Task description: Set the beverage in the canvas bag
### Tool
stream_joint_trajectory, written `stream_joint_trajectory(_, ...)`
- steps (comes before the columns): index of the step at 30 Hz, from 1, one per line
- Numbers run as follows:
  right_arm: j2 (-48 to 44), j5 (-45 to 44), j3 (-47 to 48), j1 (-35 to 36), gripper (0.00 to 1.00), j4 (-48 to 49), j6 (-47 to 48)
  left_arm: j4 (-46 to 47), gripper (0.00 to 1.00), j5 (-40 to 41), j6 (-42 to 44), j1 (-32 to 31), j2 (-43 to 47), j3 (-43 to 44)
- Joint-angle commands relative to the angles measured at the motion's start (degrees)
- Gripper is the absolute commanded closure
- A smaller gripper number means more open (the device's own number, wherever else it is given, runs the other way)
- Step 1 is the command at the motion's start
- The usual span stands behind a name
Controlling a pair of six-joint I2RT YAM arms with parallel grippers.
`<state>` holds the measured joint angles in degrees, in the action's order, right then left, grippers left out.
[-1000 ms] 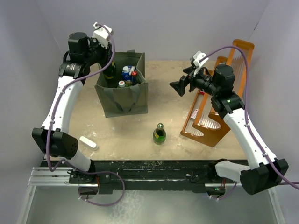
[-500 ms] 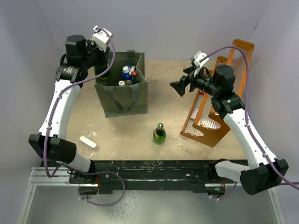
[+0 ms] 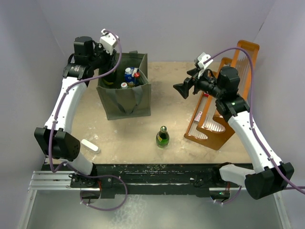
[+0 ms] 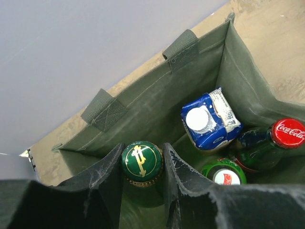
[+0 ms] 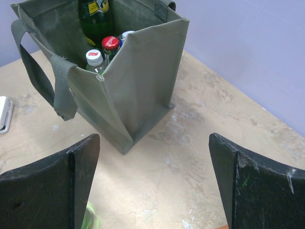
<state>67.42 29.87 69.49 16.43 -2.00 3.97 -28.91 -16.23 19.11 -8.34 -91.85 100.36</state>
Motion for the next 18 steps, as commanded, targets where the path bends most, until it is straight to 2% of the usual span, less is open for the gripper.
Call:
stream_joint_trajectory(1, -1.5, 2.1, -0.1, -0.3, 0.03, 3.4, -1.2, 7.9, 1.0, -1.0, 2.7, 0.0, 1.7, 2.0)
stream_joint_trajectory(9, -1.7, 2.3, -0.2, -0.3, 0.03, 3.6, -1.2, 4.8, 1.0, -1.4, 5.2, 0.1, -0.8, 2.5)
stream_joint_trajectory(18, -1.9, 2.6, -0.7, -0.3, 0.03, 4.1, -1.6, 7.8, 1.0, 0.6, 1.4, 0.1, -2.8, 1.9)
